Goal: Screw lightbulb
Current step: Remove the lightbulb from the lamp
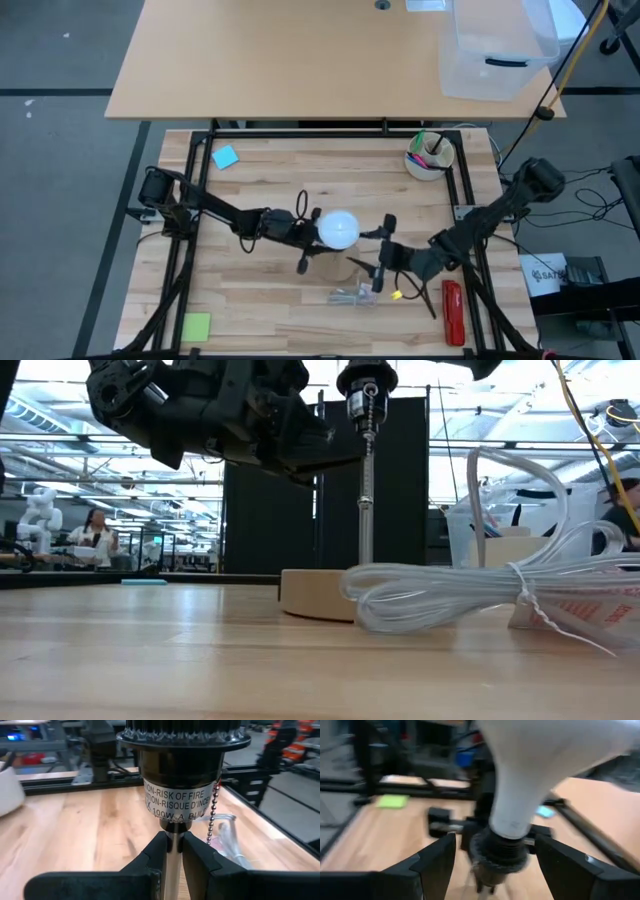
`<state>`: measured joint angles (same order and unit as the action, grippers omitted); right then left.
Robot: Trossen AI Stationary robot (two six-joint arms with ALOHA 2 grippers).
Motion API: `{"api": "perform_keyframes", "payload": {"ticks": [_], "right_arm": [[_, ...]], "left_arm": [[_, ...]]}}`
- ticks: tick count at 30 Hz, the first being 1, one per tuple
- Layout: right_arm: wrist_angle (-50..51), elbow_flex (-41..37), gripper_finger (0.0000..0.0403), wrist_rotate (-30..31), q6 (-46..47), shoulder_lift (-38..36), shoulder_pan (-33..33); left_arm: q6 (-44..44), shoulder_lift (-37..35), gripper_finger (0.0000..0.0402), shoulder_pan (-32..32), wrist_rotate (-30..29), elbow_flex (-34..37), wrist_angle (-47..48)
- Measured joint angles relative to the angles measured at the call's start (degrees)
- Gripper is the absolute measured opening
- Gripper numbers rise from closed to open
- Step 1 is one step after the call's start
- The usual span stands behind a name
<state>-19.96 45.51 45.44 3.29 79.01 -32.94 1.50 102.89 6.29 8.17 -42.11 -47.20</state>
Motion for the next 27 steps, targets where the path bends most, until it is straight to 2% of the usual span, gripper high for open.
{"api": "perform_keyframes", "payload": {"ticks": [4, 6, 12, 17, 23, 27], "right_arm": [[-0.45, 1.46, 0.0265, 13.29, 1.65, 2.22, -2.49], [-1.51, 2.45, 0.0265, 17.44, 1.66, 3.92, -3.01], [-2.68, 7.20, 0.0265, 22.53, 1.83, 10.51, -2.23], [-2.73, 12.51, 0.0265, 32.69, -0.31, 15.86, -1.27], [-2.78, 18.18, 0.0265, 34.47, -0.34, 20.11, 0.74], [-2.98, 19.87, 0.0265, 39.14, 3.19, 22.09, 2.58]], "left_arm": [[-0.04, 0.02, 0.0048, 0.50, -3.49, 0.00, -0.04], [-0.10, 0.02, 0.0048, 0.50, -5.15, 0.00, -0.16], [-1.28, 0.04, 0.0048, 0.45, -9.84, 0.00, -0.46], [-2.55, 0.04, 0.0048, 0.46, -11.51, 0.02, -0.45], [-4.51, 0.04, 0.0048, 0.48, -17.38, 0.02, -0.44], [-5.84, 0.04, 0.0048, 0.50, -20.60, 0.02, -0.44]]}}
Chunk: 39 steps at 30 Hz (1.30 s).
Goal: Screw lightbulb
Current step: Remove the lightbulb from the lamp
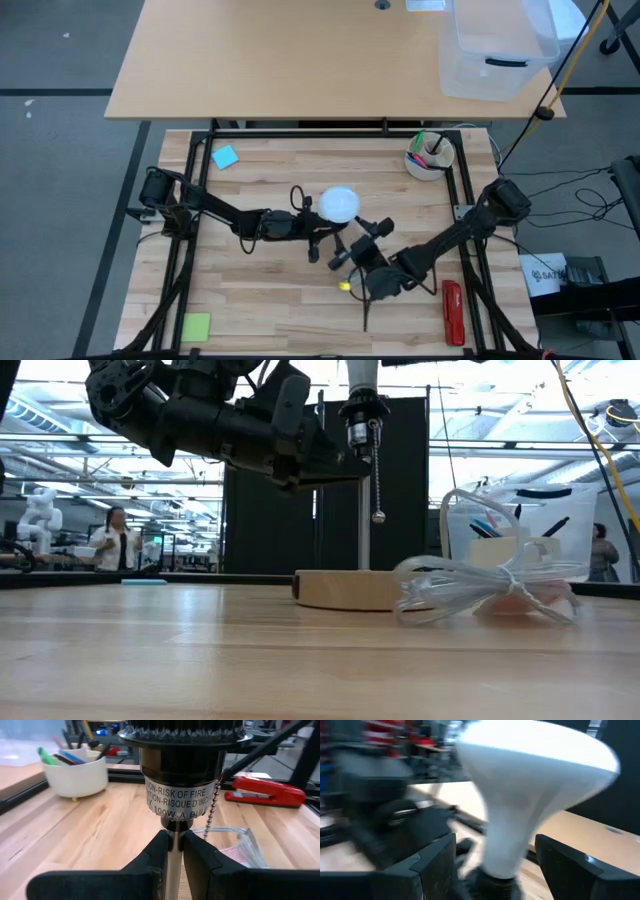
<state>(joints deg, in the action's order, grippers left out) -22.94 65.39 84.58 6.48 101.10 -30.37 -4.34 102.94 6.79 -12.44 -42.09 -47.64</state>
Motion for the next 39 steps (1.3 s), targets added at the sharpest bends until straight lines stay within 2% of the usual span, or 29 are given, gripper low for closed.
{"api": "perform_keyframes", "payload": {"ticks": [3, 13, 27, 34, 39], "right_arm": [[0.13, -0.47, 0.0265, 2.68, 2.08, 0.29, 1.30], [-1.49, -0.81, 0.0265, 0.50, 3.56, 0.26, 4.73], [-7.55, -0.83, 0.0262, -3.03, -3.67, 0.26, 8.46], [-9.59, -0.83, 0.0204, -7.03, -8.23, 0.22, 8.56], [-10.14, -0.94, 0.0158, -10.55, -10.03, 0.17, 8.47]], "left_arm": [[-0.87, 0.00, 0.0048, 0.00, -0.62, 0.00, -0.06], [-2.69, 0.00, 0.0048, 0.24, -3.29, 0.00, -0.21], [-2.82, 0.00, 0.0048, 0.26, -3.30, 0.00, -0.21], [-2.23, -0.02, 0.0048, 0.22, -1.52, 0.04, -0.21], [-1.08, -0.08, 0.0048, 0.21, 2.30, 0.15, 0.21]]}}
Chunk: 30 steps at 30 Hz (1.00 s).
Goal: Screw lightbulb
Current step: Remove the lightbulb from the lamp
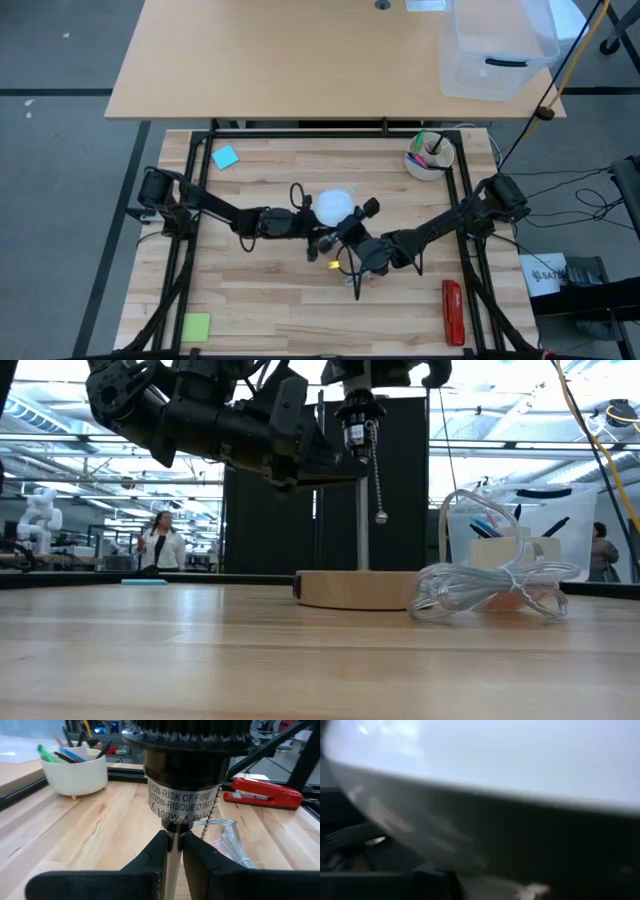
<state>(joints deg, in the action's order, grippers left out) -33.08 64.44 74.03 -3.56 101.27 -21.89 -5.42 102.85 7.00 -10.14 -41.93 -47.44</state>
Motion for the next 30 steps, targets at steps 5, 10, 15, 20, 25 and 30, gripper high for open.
{"api": "perform_keyframes", "payload": {"ticks": [5, 10, 15, 20, 25, 30], "right_arm": [[0.22, -0.04, 0.0154, -4.25, -2.09, -0.56, -0.40], [1.16, -0.04, 0.0162, -5.96, -4.06, -1.13, -0.97], [3.65, -0.88, 0.0150, -11.24, -3.97, -3.29, -1.71], [10.32, -2.20, 0.0165, -18.57, -0.97, -7.01, -1.84], [14.82, -3.89, 0.0163, -27.49, -0.01, -10.41, -0.84], [15.30, -6.04, 0.0157, -38.35, -2.66, -13.28, 1.60]], "left_arm": [[1.65, -0.07, 0.0048, -0.01, 4.33, -0.02, 1.63], [3.44, -0.07, 0.0048, -0.06, 8.17, -0.13, 1.68], [4.98, 0.00, 0.0048, -0.10, 13.68, -0.25, 1.47], [7.34, 0.04, 0.0048, -0.12, 19.59, -0.28, 1.14], [8.99, 0.04, 0.0048, -0.15, 22.52, -0.28, 1.08], [9.04, 0.04, 0.0047, -0.36, 24.63, -0.22, 1.18]]}}
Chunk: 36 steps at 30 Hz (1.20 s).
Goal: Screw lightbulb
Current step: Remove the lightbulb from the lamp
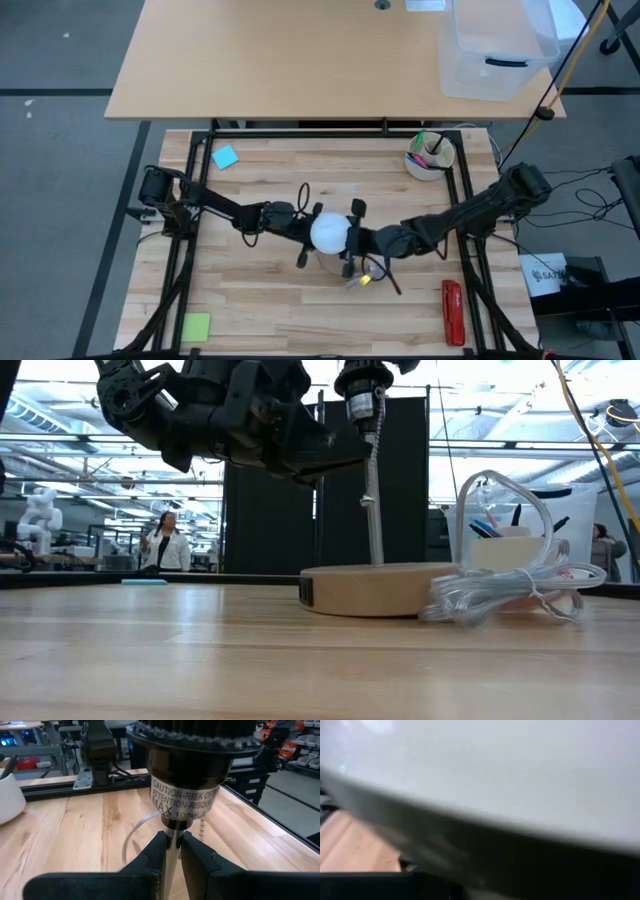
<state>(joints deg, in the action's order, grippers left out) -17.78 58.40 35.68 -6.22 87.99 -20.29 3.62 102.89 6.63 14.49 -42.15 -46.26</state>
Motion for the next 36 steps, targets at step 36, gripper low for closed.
{"api": "perform_keyframes", "payload": {"ticks": [36], "right_arm": [[-1.34, -0.55, 0.0161, -81.74, -7.50, -0.45, 25.64]], "left_arm": [[0.83, 0.00, 0.0045, -2.67, 15.92, 0.00, 0.87]]}}
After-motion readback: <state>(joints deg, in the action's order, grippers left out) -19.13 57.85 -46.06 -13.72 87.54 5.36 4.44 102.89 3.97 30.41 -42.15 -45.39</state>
